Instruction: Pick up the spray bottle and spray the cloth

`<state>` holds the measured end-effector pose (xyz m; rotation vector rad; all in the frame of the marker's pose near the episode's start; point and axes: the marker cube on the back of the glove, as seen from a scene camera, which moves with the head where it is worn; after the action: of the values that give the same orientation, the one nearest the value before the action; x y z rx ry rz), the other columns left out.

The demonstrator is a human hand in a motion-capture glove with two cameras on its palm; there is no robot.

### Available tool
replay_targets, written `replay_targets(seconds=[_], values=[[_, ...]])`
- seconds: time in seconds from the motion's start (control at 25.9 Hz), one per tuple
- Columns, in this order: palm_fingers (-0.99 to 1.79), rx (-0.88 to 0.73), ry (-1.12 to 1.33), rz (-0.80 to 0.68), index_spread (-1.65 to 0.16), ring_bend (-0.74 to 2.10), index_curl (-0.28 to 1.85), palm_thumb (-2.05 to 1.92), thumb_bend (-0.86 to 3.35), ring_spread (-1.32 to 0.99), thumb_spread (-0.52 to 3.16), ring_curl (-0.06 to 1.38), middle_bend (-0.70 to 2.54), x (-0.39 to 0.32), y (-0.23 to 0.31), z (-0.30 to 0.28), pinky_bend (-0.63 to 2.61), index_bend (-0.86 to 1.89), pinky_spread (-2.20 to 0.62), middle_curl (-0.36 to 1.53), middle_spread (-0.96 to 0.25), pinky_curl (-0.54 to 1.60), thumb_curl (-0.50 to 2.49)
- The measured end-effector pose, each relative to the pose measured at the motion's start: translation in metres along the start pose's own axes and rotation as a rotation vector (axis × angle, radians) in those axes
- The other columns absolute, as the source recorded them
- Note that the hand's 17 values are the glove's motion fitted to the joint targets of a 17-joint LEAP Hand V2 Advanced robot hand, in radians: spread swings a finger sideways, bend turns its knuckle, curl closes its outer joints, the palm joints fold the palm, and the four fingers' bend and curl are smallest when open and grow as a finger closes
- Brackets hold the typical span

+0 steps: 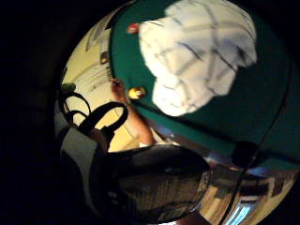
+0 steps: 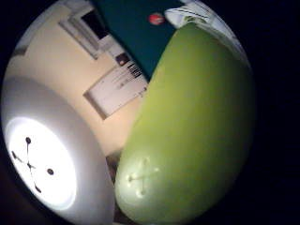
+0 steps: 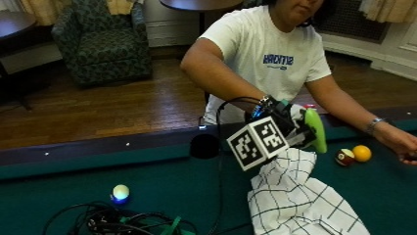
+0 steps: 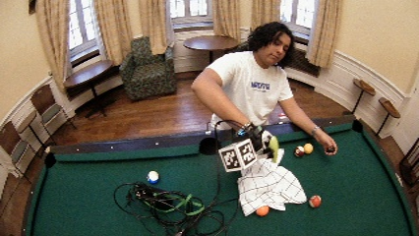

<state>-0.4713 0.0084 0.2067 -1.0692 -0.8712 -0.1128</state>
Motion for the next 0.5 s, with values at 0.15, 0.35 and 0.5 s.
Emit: replay_targets(seconds=[0.15, 0.35, 0.5], values=[[1.35, 0.028, -0.014, -0.273, -0.30, 0.78, 0.63, 0.93, -0.03, -0.22, 0.35, 0.50, 0.71, -0.061, 0.017, 0.005, 0.53, 0.30, -0.28, 0.58, -0.22, 0.45, 0.81], [1.36, 0.029, -0.070, -0.514, -0.30, 0.79, 0.64, 0.93, -0.03, -0.23, 0.35, 0.51, 0.70, -0.111, 0.025, 0.030, 0.53, 0.30, -0.28, 0.58, -0.22, 0.45, 0.82], [1.36, 0.012, -0.129, -0.628, -0.30, 0.79, 0.64, 0.93, -0.03, -0.22, 0.35, 0.51, 0.70, -0.130, 0.015, 0.064, 0.53, 0.30, -0.28, 0.58, -0.22, 0.45, 0.82]])
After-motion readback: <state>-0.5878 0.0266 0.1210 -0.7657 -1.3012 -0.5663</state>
